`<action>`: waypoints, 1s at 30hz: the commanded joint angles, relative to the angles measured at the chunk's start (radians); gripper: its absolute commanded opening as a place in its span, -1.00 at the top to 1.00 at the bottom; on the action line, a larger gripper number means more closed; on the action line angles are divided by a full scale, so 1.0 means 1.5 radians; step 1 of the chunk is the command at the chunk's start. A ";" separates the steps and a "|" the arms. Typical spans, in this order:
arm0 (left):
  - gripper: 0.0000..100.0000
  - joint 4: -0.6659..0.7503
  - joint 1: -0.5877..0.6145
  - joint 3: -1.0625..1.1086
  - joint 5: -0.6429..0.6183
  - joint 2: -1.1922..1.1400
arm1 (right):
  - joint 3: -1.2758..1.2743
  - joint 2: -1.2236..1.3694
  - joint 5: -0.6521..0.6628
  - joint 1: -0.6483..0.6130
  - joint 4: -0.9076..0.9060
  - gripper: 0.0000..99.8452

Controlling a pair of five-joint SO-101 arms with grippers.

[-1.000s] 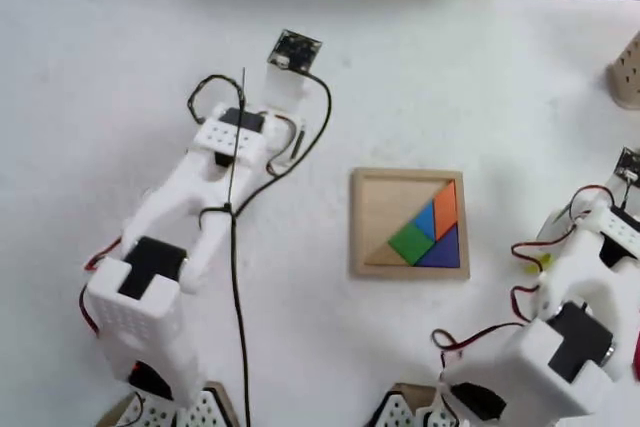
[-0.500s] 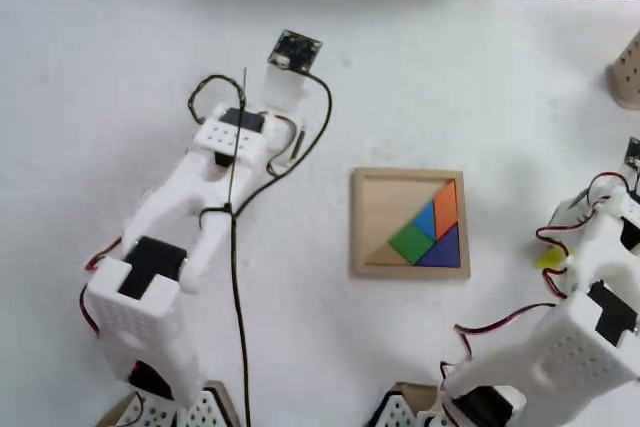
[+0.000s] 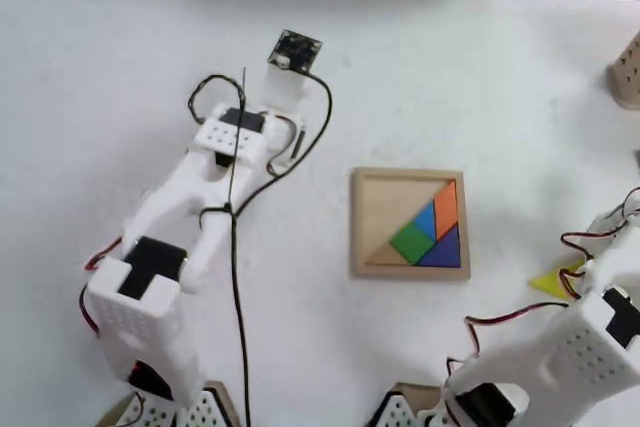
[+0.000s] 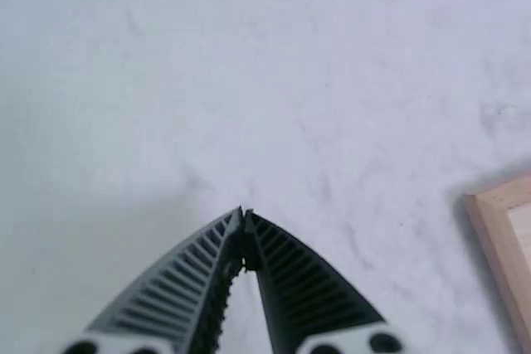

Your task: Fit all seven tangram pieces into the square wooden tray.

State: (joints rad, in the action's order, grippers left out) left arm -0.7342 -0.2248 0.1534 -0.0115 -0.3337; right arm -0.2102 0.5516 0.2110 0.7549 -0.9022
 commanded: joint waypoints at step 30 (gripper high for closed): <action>0.95 0.018 0.007 -0.004 0.020 0.007 | -0.418 -0.549 0.433 0.013 -0.103 0.53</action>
State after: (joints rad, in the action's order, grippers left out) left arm -0.7342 -0.2248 0.1534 -0.0115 -0.3337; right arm -0.8163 -0.2125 0.8355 0.7610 -1.0894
